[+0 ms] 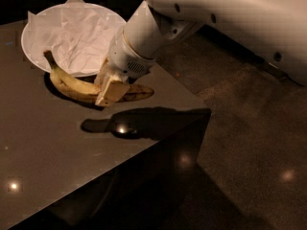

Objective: Pick banana from white bowl

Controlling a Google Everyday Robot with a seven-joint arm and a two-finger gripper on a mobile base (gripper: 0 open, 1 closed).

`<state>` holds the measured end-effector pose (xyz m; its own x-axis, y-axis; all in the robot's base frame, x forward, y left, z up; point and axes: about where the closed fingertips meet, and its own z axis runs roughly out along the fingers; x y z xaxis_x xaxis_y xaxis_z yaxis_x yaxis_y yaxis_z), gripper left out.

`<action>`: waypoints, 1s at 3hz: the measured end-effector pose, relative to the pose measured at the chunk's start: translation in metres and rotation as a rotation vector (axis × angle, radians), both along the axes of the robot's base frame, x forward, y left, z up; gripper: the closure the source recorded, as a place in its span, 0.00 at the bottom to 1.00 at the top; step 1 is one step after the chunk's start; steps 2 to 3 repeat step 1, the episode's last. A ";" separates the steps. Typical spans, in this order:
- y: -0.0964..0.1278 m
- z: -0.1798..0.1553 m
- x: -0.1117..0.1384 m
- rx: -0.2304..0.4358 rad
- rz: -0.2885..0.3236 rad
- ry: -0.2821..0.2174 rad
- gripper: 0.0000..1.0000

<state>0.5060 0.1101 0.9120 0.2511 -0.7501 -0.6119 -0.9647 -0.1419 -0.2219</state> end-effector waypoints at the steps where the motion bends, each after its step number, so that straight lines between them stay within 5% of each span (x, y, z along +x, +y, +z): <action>1: -0.008 -0.008 -0.023 -0.024 -0.033 0.056 1.00; 3: -0.008 -0.008 -0.023 -0.024 -0.033 0.056 1.00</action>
Offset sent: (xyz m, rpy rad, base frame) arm 0.0000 0.0000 0.0000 0.0000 0.0000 0.0000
